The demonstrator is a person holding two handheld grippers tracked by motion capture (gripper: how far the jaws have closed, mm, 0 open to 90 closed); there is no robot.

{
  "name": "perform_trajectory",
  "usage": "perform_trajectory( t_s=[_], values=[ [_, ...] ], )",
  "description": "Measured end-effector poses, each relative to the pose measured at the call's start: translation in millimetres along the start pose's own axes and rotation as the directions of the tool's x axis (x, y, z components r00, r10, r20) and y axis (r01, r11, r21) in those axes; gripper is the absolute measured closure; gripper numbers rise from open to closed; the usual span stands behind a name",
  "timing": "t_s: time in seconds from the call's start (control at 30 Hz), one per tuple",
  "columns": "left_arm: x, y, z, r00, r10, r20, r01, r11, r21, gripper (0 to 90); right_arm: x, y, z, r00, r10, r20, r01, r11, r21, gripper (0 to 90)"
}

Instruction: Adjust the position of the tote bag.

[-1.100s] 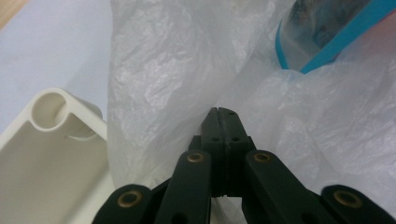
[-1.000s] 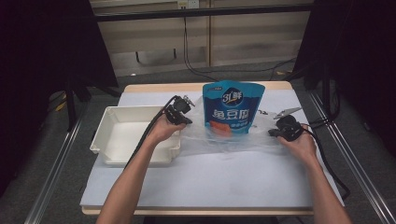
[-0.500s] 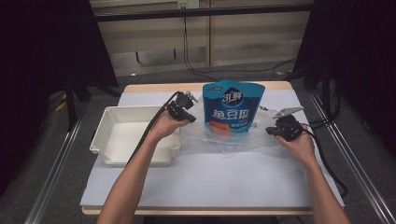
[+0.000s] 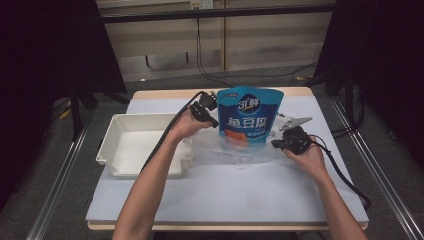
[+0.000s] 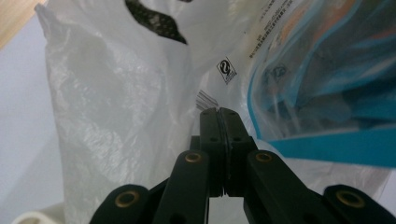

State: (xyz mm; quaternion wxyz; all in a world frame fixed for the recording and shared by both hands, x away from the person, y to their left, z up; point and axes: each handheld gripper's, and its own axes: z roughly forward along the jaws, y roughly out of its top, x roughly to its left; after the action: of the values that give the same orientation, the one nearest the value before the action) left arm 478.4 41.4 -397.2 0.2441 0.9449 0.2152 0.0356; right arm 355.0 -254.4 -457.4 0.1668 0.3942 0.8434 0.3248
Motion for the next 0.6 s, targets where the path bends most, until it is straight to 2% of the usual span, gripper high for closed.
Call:
perform_trajectory(
  t_s=[0.07, 0.13, 0.23, 0.33, 0.37, 0.43, 0.47, 0.6],
  values=[
    [-0.9, 2.7, 1.1, 1.0000, 0.001, 0.004, -0.001, 1.0000, 0.001, 89.3, 4.8, 1.1, -1.2, 0.9999, -0.012, 0.002, 0.012, 1.000, 0.013, 90.0],
    [-2.8, 8.7, 4.6, 0.9999, -0.011, 0.005, 0.011, 0.9999, 0.005, 89.3, 7.6, 1.7, -1.3, 0.9996, -0.021, -0.016, 0.021, 1.000, -0.005, 90.0],
    [-4.1, 11.6, 9.3, 0.9998, -0.014, 0.017, 0.013, 0.9998, 0.012, 88.4, 15.9, 2.3, 2.2, 0.9996, -0.026, 0.010, 0.026, 1.000, -0.011, 90.0],
    [-5.2, 12.9, 12.4, 1.0000, -0.001, 0.003, 0.001, 0.9994, 0.036, 88.4, 20.5, 1.5, 8.5, 0.9985, -0.030, -0.046, 0.029, 1.000, -0.009, 90.0],
    [-4.6, 13.2, 13.0, 0.9997, -0.013, -0.021, 0.014, 0.9988, 0.047, 88.6, 23.0, 0.2, 9.9, 0.9973, -0.035, -0.065, 0.035, 0.999, 0.005, 90.0],
    [-2.4, 11.7, 12.1, 1.0000, -0.006, -0.008, 0.007, 0.9992, 0.040, 90.0, 27.0, -2.1, 11.0, 0.9950, -0.064, -0.077, 0.067, 0.997, 0.036, 90.0],
    [-1.9, 10.9, 11.4, 0.9996, -0.013, -0.026, 0.014, 0.9990, 0.042, 90.0, 29.7, -4.5, 10.9, 0.9929, -0.078, -0.090, 0.083, 0.995, 0.049, 90.0],
    [1.4, 6.4, 6.3, 0.9986, -0.041, -0.032, 0.042, 0.9991, 0.009, 90.0, 38.0, -9.8, 9.7, 0.9866, -0.103, -0.127, 0.112, 0.991, 0.068, 90.0]
  ],
)
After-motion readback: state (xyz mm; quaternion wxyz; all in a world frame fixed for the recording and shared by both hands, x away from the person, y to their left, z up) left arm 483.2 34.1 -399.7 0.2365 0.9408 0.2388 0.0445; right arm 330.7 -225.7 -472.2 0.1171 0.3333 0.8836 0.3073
